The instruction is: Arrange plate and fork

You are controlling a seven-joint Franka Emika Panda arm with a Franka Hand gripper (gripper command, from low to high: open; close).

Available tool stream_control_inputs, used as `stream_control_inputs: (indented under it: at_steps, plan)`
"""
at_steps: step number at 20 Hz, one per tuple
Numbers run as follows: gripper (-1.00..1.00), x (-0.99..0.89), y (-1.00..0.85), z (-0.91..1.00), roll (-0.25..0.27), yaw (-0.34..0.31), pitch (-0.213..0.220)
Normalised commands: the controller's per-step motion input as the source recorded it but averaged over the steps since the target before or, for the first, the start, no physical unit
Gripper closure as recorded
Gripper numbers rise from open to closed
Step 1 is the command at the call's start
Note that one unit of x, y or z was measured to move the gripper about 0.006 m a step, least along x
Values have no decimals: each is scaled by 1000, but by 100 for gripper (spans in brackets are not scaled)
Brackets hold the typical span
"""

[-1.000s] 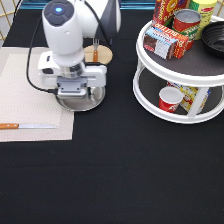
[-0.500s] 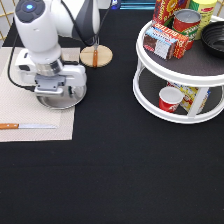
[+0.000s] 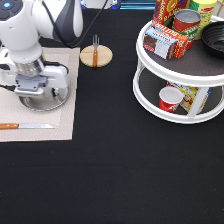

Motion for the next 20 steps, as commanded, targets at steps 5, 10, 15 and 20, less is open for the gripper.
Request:
stream_control_inputs:
  at_steps: [5,10,15,20]
  plan:
    - [-100,275,-844,5,16,62,0]
    - [-100,197,-723,73,7,32,0]
    - [-100,227,377,323,-52,34,29]
    - [-100,-174,796,677,-120,67,2]
